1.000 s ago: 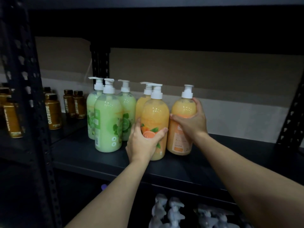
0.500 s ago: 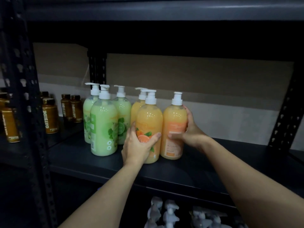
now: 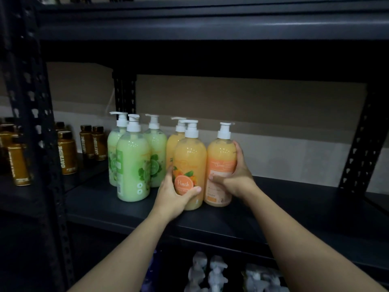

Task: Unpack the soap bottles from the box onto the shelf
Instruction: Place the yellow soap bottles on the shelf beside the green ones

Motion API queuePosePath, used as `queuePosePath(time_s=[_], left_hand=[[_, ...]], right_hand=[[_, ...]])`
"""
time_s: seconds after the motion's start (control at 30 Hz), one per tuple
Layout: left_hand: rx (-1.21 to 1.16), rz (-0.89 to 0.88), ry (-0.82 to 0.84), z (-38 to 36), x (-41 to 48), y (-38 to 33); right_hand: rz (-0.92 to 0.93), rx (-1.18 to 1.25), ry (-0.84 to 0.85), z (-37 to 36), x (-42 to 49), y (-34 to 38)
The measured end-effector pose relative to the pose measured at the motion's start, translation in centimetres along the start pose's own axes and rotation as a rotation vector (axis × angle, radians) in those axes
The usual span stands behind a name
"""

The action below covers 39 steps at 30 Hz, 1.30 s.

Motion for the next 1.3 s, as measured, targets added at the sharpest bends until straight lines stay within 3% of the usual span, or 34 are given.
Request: queuePosePath(time_s=[1.3], left_hand=[[0.139, 0.036, 0.056, -1.4, 0.4, 0.4]], right_hand=[[-0.012, -0.101, -0.095, -0.8, 0.4, -0.2]])
Point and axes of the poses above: each hand's wrist, its own x-axis towards the middle knuckle, its own z-axis out of the back of the hand, y = z × x, the point moved 3 cm from there along x, towards the middle knuckle, and after that the axes turned 1 degree about y, right-handed, at the moved point
